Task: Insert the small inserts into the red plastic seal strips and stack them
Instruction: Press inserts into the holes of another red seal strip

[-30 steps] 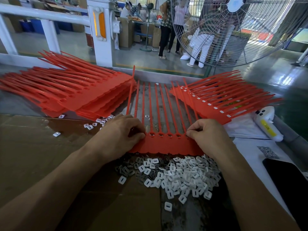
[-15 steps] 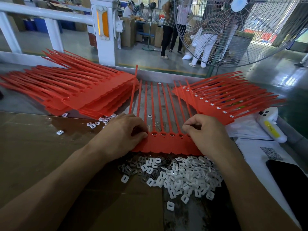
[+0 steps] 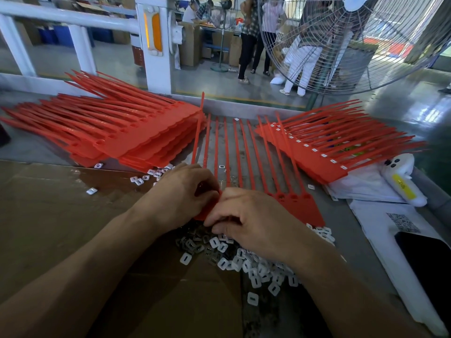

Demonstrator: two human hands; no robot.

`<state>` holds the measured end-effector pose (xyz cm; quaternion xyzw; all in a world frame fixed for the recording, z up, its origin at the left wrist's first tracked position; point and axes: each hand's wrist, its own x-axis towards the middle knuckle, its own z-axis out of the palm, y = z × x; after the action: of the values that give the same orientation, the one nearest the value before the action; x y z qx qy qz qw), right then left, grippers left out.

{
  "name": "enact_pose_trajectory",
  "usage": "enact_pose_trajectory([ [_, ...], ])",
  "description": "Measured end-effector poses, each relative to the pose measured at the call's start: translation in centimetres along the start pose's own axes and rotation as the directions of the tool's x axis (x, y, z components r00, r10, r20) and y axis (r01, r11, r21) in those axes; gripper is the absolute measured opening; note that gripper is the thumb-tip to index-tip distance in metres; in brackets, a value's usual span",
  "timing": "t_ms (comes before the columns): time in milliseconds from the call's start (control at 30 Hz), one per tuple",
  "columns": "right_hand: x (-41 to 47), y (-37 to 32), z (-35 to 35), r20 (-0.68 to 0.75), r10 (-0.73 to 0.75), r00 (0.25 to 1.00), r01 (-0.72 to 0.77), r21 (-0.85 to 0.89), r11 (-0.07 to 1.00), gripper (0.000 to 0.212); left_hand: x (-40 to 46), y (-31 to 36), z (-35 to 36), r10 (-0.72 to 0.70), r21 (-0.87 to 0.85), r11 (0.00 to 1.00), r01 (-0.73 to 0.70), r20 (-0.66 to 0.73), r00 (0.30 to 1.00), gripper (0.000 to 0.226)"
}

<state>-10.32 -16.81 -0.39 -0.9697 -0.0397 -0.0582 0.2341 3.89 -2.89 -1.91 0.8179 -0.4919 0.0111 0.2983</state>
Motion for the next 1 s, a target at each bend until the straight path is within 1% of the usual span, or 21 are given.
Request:
enact_pose_trajectory([
  [167,0.0,-0.4,-0.1,-0.005,-0.023,1.000,0.023,-0.057,0.998,0.012,0.1,0.0,0.0,-0.003,-0.002,1.000,0.003,0.001,1.000,0.012],
  [233,-0.1,-0.5,-0.1,-0.013,-0.013,1.000,0.013,-0.048,0.999,0.009,0.1,0.0,0.0,-0.005,-0.010,1.000,0.005,0.000,1.000,0.012],
  [333,-0.1,-0.5,0.0,-0.015,-0.006,1.000,0.006,-0.010,1.000,0.012,0.1,0.0,0.0,-0.006,-0.014,1.000,0.006,0.002,1.000,0.012],
  [400,-0.3,-0.4,0.0,-0.033,0.022,0.999,-0.020,0.065,0.998,0.015,0.1,0.0,-0.1,-0.003,-0.008,1.000,0.003,0.007,1.000,0.013],
  [500,-0.5,0.1,-0.5,-0.109,0.136,0.985,-0.101,0.278,0.955,0.017,0.0,0.0,-0.2,0.001,0.005,1.000,-0.001,0.020,1.000,0.013],
  [600,-0.7,1.2,-1.5,-0.259,0.264,0.929,-0.154,0.377,0.913,0.018,0.1,0.0,-0.2,-0.003,0.007,1.000,0.003,0.021,1.000,0.013],
  [667,-0.9,2.1,-2.4,-0.327,0.342,0.881,-0.181,0.435,0.882,0.020,0.1,0.0,-0.2,-0.013,0.001,1.000,0.013,0.023,1.000,0.014],
  [767,-1.5,3.5,-3.4,-0.386,0.466,0.796,-0.216,0.537,0.815,0.021,0.1,0.0,-0.2,-0.017,0.004,1.000,0.017,0.034,0.999,0.014],
  [867,-2.0,4.6,-4.1,-0.432,0.554,0.712,-0.248,0.583,0.774,0.017,0.0,-0.1,-0.1,-0.012,0.003,1.000,0.012,0.030,0.999,0.014],
  [1000,-2.3,5.8,-4.5,-0.440,0.619,0.651,-0.318,0.582,0.748,0.013,0.0,-0.1,-0.1,-0.011,0.005,1.000,0.011,0.028,1.000,0.014],
])
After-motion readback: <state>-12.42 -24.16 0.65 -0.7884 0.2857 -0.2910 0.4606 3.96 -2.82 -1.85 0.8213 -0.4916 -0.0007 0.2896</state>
